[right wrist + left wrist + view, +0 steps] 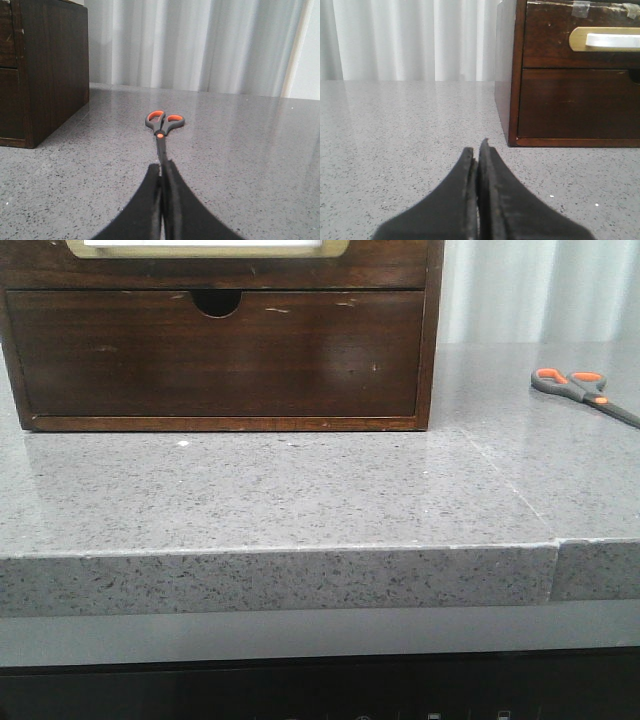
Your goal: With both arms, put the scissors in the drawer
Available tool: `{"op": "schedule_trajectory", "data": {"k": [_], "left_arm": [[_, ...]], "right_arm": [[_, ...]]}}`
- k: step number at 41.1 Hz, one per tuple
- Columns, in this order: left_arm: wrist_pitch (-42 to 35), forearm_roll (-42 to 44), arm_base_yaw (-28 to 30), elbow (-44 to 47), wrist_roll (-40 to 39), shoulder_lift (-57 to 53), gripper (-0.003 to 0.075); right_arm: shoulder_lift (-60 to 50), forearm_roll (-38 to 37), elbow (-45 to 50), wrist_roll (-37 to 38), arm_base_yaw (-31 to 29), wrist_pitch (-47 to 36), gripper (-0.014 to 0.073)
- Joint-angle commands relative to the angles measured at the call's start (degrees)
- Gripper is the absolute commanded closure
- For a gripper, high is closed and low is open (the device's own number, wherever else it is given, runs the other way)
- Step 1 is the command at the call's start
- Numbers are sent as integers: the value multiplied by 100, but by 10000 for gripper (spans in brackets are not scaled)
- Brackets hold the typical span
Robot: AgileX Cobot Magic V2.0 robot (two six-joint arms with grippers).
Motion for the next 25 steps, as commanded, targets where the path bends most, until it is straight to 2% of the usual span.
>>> {"op": "schedule_trajectory", "data": {"k": [1,17,25], "left_arm": [[-503,-43,-44,146,-4,-106,741],[-503,-43,-44,146,-4,-106,741],[-1038,-43,-44,122,-4,-106,741]], "right_arm": [[-97,43,9,-31,0,-466,661],[-97,43,9,-31,0,-476,661],[-97,43,-21,-31,0,-430,661]]}}
